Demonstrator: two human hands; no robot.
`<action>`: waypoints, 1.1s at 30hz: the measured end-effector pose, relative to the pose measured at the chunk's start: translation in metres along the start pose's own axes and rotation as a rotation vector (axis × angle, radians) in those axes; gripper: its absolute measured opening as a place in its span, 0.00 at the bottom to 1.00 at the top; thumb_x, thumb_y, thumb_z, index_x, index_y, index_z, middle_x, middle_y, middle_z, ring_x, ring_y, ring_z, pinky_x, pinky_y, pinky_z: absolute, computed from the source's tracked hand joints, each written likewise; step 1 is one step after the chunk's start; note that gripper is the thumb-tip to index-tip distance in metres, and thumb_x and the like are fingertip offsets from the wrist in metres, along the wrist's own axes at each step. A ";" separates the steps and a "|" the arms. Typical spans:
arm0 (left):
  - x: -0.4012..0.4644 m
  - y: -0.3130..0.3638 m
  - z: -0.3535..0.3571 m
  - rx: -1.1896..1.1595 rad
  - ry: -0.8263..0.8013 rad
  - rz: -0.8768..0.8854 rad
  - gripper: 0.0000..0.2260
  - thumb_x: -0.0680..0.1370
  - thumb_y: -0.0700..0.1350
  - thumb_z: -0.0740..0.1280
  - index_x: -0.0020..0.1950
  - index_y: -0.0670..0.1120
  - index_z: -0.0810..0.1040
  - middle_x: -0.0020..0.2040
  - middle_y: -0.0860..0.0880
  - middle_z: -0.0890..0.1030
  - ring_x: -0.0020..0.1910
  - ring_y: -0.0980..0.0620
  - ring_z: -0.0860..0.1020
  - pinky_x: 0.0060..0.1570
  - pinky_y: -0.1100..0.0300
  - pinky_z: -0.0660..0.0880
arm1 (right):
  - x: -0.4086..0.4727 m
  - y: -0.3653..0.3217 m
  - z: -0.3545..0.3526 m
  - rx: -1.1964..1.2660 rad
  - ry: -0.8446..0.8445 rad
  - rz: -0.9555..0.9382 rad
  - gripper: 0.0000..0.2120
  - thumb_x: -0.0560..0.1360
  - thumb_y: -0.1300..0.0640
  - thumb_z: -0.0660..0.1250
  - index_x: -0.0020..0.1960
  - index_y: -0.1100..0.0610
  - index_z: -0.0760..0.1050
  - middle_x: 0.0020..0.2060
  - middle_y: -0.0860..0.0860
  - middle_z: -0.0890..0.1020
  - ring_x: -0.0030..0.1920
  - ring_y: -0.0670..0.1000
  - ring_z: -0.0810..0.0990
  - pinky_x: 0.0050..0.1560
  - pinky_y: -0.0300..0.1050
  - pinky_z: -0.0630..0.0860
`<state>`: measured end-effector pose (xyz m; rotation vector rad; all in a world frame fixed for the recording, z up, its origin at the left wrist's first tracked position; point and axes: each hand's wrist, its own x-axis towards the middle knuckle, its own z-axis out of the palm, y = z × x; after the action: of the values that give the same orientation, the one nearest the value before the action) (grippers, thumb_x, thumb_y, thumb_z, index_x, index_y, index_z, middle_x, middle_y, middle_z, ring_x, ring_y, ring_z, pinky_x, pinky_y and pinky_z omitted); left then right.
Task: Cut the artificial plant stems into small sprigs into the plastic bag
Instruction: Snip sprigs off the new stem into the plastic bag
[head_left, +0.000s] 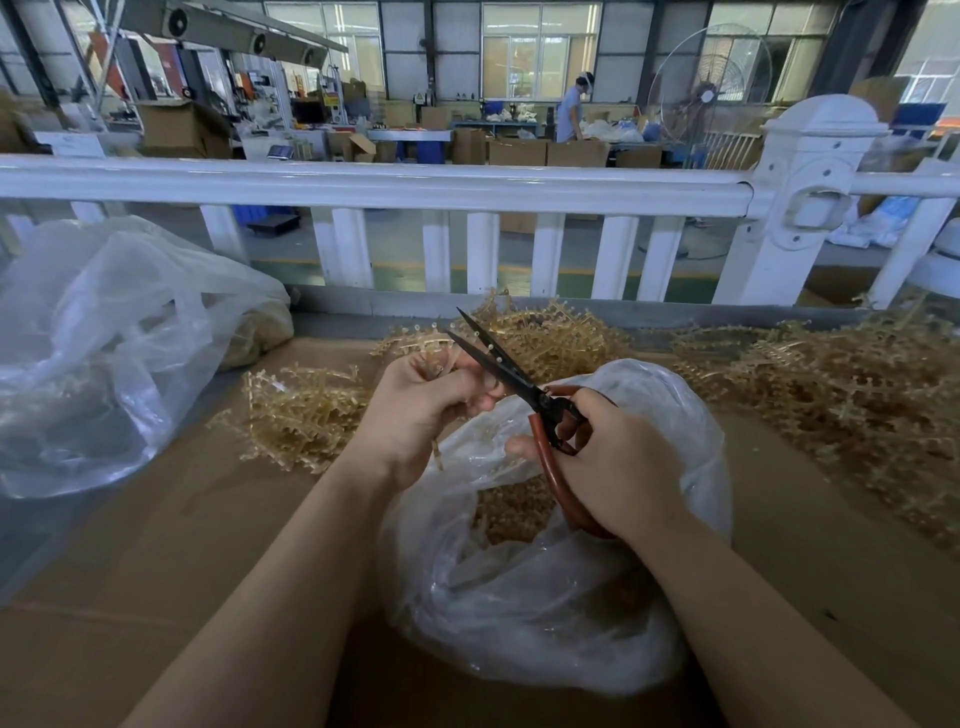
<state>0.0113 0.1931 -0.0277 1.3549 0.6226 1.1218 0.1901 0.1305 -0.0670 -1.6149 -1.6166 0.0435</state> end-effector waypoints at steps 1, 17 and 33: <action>0.000 0.000 0.000 0.000 -0.003 0.002 0.16 0.74 0.28 0.66 0.34 0.45 0.83 0.36 0.46 0.82 0.37 0.51 0.79 0.42 0.62 0.77 | 0.000 0.000 0.000 0.010 -0.001 0.002 0.34 0.63 0.20 0.60 0.57 0.43 0.78 0.36 0.34 0.76 0.43 0.30 0.75 0.43 0.22 0.69; 0.000 0.000 -0.002 0.147 -0.012 0.043 0.09 0.68 0.35 0.70 0.33 0.47 0.84 0.35 0.44 0.82 0.37 0.49 0.79 0.41 0.61 0.77 | 0.000 -0.002 -0.001 -0.073 0.018 -0.020 0.39 0.62 0.17 0.52 0.54 0.45 0.77 0.37 0.38 0.77 0.38 0.35 0.75 0.34 0.27 0.66; 0.000 -0.007 -0.004 0.110 -0.061 0.075 0.03 0.69 0.43 0.70 0.38 0.46 0.84 0.38 0.45 0.83 0.40 0.48 0.80 0.46 0.56 0.76 | -0.001 -0.001 -0.001 -0.028 0.012 -0.009 0.34 0.64 0.21 0.59 0.54 0.46 0.78 0.37 0.37 0.78 0.38 0.33 0.75 0.36 0.24 0.69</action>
<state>0.0093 0.1957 -0.0348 1.5123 0.6004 1.1146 0.1903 0.1286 -0.0664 -1.6266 -1.6217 0.0062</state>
